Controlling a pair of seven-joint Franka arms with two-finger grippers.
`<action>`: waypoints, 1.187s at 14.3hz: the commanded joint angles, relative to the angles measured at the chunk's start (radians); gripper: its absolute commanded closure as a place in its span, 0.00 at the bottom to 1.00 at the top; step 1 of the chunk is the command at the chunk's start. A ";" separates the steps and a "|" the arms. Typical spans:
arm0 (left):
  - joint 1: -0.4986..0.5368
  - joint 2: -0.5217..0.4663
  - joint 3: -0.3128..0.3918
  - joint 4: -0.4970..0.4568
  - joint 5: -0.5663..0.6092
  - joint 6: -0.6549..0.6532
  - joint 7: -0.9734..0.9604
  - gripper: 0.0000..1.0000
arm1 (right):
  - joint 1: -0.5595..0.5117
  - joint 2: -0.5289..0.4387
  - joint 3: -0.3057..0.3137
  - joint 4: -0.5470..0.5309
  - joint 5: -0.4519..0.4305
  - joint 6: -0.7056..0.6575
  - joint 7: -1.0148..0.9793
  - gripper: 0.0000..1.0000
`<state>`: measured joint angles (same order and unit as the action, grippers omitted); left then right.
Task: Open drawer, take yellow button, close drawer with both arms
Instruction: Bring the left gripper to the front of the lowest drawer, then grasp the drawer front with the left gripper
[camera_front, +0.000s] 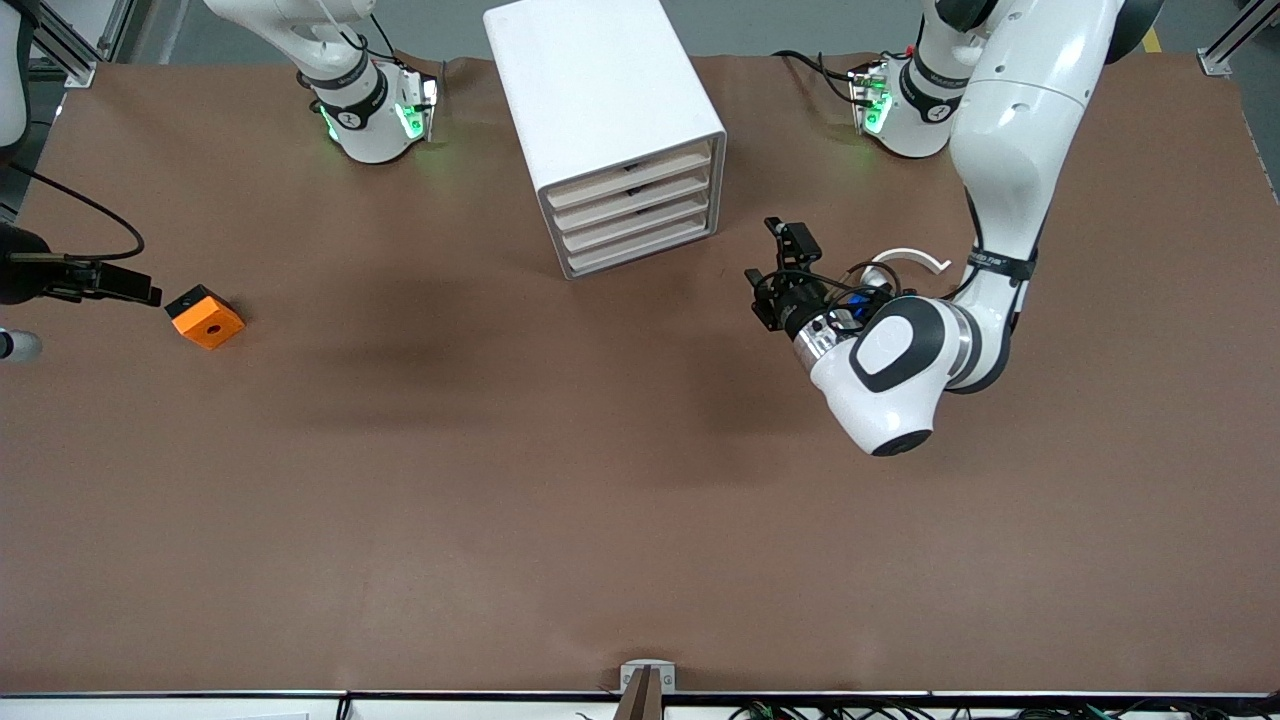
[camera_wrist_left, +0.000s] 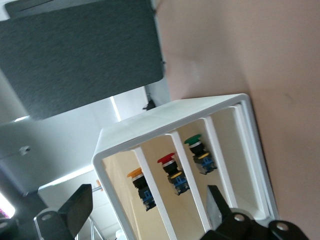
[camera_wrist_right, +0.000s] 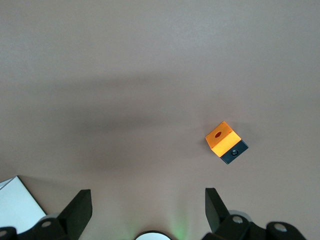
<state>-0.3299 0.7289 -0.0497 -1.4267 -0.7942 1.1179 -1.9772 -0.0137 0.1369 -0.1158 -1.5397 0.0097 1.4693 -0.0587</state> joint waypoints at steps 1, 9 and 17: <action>-0.018 0.046 0.001 0.025 -0.057 -0.035 -0.090 0.00 | -0.017 -0.006 0.010 -0.003 0.007 -0.006 0.011 0.00; -0.099 0.059 0.001 0.012 -0.123 -0.061 -0.161 0.38 | -0.023 -0.005 0.010 -0.004 0.007 -0.003 0.011 0.00; -0.161 0.076 0.002 -0.020 -0.129 -0.059 -0.195 0.46 | -0.015 -0.006 0.010 -0.004 0.007 -0.003 0.037 0.00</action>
<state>-0.4705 0.8079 -0.0508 -1.4323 -0.8985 1.0728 -2.1511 -0.0205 0.1369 -0.1157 -1.5397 0.0109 1.4689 -0.0413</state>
